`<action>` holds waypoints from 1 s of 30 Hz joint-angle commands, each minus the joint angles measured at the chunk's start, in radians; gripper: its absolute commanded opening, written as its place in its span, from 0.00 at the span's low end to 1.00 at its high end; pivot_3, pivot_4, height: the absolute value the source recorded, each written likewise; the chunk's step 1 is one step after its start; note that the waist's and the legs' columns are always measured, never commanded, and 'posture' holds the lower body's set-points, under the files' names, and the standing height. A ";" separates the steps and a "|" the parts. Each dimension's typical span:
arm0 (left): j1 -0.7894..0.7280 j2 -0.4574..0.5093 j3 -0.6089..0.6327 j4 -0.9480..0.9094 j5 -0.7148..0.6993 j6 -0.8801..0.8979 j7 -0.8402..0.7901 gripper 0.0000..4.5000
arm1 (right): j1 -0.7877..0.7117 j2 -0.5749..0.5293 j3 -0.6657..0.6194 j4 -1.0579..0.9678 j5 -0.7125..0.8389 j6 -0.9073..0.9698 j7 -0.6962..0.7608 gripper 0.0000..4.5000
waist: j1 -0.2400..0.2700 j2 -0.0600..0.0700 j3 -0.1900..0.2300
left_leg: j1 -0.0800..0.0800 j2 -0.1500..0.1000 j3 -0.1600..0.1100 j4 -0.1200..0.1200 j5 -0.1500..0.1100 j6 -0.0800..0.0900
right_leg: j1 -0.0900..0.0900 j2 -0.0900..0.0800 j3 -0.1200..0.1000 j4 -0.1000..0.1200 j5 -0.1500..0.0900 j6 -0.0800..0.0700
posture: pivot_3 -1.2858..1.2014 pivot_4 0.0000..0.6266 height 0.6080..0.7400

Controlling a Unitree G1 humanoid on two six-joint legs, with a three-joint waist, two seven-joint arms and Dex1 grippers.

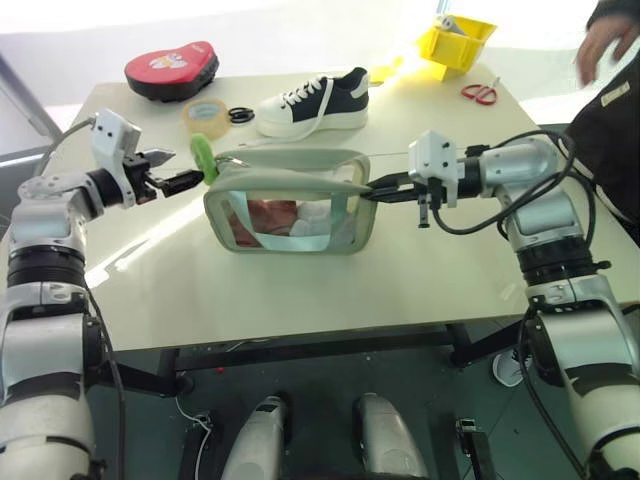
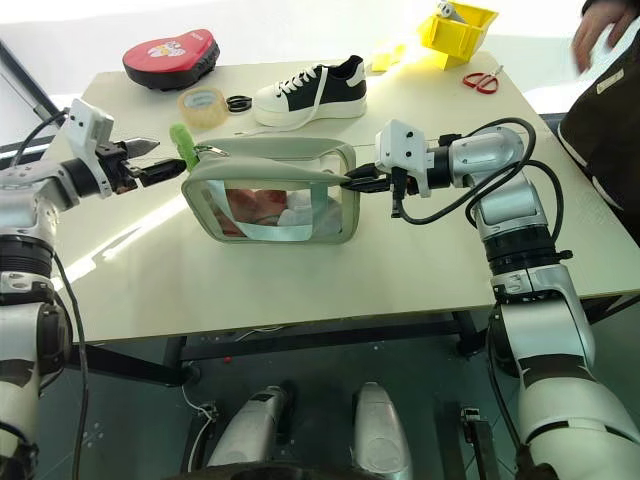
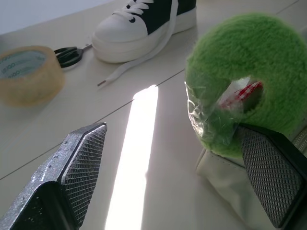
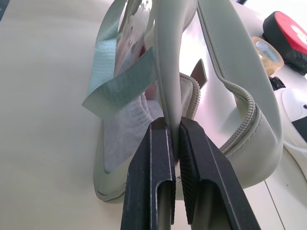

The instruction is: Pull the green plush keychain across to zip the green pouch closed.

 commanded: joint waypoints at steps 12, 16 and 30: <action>-0.058 -0.014 0.042 -0.036 -0.032 0.007 -0.075 0.25 | -0.018 -0.017 -0.014 -0.041 -0.005 -0.003 -0.009 0.00 | -0.001 0.000 0.000 | 0.000 0.000 0.000 0.000 0.000 0.000 | 0.000 0.000 0.000 0.000 0.000 0.000 | 0.52 0.24 1.00; -0.054 -0.006 0.051 -0.043 -0.033 0.009 -0.077 0.02 | -0.020 -0.019 -0.015 -0.033 -0.008 -0.008 -0.010 0.00 | -0.001 0.000 0.000 | 0.000 0.000 0.000 0.000 0.000 0.000 | 0.000 0.000 0.000 0.000 0.000 0.000 | 0.52 0.24 1.00; -0.126 0.004 0.070 -0.241 -0.067 0.072 -0.060 0.02 | -0.033 -0.011 -0.011 -0.010 -0.012 -0.020 -0.014 0.00 | -0.001 0.000 0.000 | 0.000 0.000 0.000 0.000 0.000 0.000 | 0.000 0.000 0.000 0.000 0.000 0.000 | 0.52 0.24 1.00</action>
